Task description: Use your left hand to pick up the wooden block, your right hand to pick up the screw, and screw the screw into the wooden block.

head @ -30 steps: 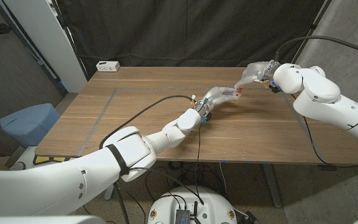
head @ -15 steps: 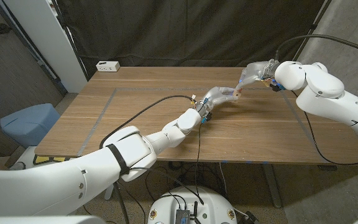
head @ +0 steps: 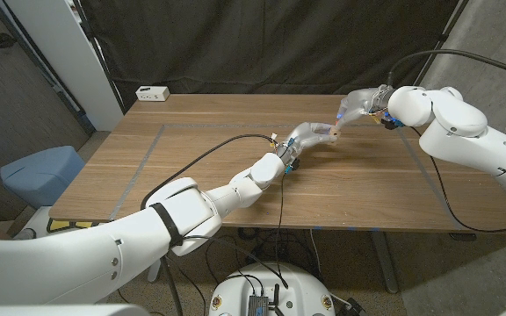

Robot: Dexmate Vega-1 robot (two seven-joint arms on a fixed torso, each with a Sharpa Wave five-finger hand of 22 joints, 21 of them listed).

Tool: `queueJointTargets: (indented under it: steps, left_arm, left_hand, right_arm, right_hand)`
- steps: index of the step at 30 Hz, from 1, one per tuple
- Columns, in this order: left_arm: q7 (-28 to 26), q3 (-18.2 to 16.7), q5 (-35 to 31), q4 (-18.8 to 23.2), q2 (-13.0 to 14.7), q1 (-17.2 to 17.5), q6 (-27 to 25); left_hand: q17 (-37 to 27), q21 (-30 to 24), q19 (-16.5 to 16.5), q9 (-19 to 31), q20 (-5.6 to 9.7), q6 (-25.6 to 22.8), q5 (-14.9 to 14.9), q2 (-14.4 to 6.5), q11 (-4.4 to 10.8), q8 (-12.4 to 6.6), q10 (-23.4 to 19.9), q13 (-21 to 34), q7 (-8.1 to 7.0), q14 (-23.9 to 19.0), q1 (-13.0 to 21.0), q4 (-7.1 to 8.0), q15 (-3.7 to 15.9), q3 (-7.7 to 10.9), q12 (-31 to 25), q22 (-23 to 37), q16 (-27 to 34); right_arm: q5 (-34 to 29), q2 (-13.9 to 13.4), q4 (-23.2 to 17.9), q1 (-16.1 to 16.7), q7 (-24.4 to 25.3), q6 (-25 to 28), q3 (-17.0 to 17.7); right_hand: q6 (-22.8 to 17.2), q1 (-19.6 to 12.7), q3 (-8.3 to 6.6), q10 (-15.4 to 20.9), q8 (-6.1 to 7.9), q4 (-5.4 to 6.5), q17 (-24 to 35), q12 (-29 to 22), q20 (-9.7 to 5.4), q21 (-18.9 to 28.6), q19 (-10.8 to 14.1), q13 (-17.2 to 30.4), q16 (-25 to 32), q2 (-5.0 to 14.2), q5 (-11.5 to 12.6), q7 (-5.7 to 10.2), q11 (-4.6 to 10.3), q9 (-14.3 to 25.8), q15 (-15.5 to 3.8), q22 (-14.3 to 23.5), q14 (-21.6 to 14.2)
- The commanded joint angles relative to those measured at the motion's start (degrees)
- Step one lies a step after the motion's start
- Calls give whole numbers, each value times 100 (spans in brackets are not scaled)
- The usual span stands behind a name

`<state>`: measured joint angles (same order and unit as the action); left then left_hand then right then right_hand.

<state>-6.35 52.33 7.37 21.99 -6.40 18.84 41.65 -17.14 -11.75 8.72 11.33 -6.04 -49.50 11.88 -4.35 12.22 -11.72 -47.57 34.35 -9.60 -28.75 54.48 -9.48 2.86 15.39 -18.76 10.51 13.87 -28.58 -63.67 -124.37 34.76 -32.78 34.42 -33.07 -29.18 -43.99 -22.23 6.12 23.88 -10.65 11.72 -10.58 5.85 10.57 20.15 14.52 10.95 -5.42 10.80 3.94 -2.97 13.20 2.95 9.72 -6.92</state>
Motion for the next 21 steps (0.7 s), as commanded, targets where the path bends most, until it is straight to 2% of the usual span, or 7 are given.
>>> queueJointTargets:
  steps: [1,7,21]
  left_arm:
    - [6,5,14,-9,-4,-1,-22]
    - [-2,10,9,-8,-1,0,-19]
    - [12,10,18,-10,-4,-1,-39]
  left_hand:
    - [-23,-43,34,19,1,-87,25,-205,0,-47,-72,19,-41,-60,17,107,645,175,-24,20,-7]
    - [-23,-43,33,19,-2,-93,24,-196,2,-49,-76,20,-31,-60,18,102,637,173,-26,20,-8]
    - [-27,-43,34,19,-5,-86,24,-207,-1,-46,-70,17,-36,-60,12,105,641,179,-24,20,-9]
  right_arm:
    - [-21,-54,-59,23,-44,-6,-1]
    - [-53,-57,-64,57,17,-20,16]
    - [-154,-6,-19,110,171,-65,24]
  right_hand:
    - [-41,-134,-75,-35,46,1,20,-39,-10,31,-38,21,30,2,2,66,50,13,-2,13,13]
    - [-146,-351,-150,-44,105,-2,20,-62,-4,42,-15,26,51,-5,6,183,95,23,-67,13,7]
    - [-514,-581,-247,92,304,48,45,-139,-51,61,47,29,105,-37,-2,284,189,61,-183,13,-63]
